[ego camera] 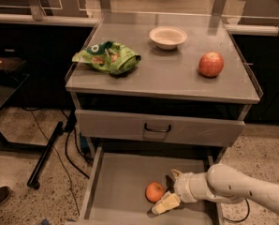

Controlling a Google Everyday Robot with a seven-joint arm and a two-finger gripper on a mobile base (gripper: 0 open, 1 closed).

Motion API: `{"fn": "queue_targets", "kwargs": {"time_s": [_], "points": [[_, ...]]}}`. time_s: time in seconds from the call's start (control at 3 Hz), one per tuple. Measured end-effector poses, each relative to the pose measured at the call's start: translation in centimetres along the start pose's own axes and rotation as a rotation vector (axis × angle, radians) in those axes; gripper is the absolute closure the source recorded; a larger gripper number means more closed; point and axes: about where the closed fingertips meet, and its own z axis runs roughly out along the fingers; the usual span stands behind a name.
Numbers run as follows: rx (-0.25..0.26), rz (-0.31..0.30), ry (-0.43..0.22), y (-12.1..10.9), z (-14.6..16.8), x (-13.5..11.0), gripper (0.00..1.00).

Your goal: Pick orange from middle drawer and place on counter

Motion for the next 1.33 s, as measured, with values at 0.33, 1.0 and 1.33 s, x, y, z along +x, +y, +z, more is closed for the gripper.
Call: {"fn": "queue_targets", "kwargs": {"time_s": [0.33,1.0,1.33], "points": [[-0.016,0.027,0.002,0.6,2.1,1.2,0.00],[-0.018,0.007,-0.015,0.1,4.4,0.4,0.00],[-0.023,0.015,-0.036,0.0,5.9,0.1,0.00]]}}
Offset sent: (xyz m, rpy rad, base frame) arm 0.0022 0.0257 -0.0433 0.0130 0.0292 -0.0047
